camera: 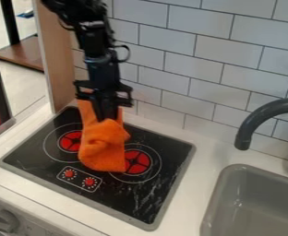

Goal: Fold the cloth from the left burner to the right burner

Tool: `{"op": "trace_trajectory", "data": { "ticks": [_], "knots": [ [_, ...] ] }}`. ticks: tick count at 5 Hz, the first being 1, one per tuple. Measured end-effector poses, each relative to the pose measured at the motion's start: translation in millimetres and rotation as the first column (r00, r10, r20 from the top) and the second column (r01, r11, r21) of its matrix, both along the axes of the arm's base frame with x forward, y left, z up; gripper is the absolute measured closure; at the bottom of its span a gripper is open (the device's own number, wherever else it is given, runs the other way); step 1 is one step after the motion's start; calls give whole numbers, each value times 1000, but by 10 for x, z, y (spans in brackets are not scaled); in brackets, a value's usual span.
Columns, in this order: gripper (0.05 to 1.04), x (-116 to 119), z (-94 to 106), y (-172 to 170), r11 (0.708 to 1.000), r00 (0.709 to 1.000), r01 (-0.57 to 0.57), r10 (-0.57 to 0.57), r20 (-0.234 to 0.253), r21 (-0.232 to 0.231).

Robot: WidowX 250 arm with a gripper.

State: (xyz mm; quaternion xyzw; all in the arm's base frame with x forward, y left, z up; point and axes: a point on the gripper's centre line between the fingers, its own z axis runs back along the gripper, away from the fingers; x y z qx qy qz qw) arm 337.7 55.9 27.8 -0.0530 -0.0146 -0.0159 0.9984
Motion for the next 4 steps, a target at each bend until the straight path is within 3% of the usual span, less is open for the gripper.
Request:
{"op": "trace_trajectory", "data": {
  "ticks": [2, 4],
  "knots": [
    [1033, 40, -348, -156, 998, 998, 46, -44, -51, 53],
    [1007, 60, -396, -132, 996, 998, 48, -45, -42, 75]
  ]
}}
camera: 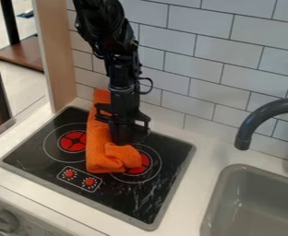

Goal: Fold the cloth from the left burner to the right burner

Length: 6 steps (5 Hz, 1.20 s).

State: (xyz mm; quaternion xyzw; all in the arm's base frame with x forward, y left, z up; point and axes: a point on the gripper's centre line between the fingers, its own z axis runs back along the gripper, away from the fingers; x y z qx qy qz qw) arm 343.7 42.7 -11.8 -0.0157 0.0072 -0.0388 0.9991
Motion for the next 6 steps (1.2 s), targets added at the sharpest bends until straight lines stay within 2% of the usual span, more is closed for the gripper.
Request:
{"op": "trace_trajectory", "data": {
  "ticks": [1, 2, 3, 4, 6],
  "knots": [
    [849, -31, 1, -19, 1000, 1000, 9, -9, -19, -12],
    [604, -55, 5, -45, 999, 999, 21, -22, -24, -34],
    [314, -79, 137, -25, 999, 999, 32, -33, -4, -44],
    [77, -89, 231, -42, 997, 999, 49, -49, 4, -63],
    [84, -132, 526, -76, 994, 996, 79, -75, 56, -78]
  ]
}}
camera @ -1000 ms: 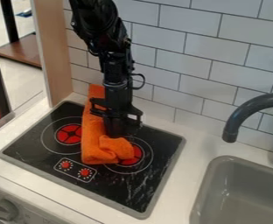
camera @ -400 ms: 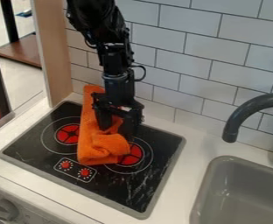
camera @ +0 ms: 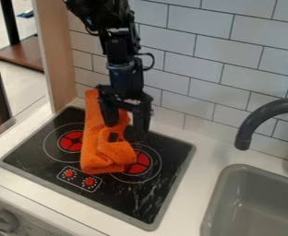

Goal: Fold the cloth from the left burner to the right burner

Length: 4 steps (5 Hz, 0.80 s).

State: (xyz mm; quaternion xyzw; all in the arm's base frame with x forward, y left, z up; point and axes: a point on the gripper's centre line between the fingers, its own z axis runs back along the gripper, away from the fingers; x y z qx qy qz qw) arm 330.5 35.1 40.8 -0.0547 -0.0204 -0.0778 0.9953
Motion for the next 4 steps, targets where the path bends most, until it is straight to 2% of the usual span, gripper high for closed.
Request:
{"op": "trace_trajectory", "data": {
  "ticks": [1, 2, 4],
  "knots": [
    [84, -20, 180, 5, 1000, 999, 16, -16, 38, -1],
    [84, -57, 286, -3, 999, 998, 41, -41, 53, 2],
    [84, -74, 294, 1, 997, 996, 71, -72, 47, 7]
  ]
}}
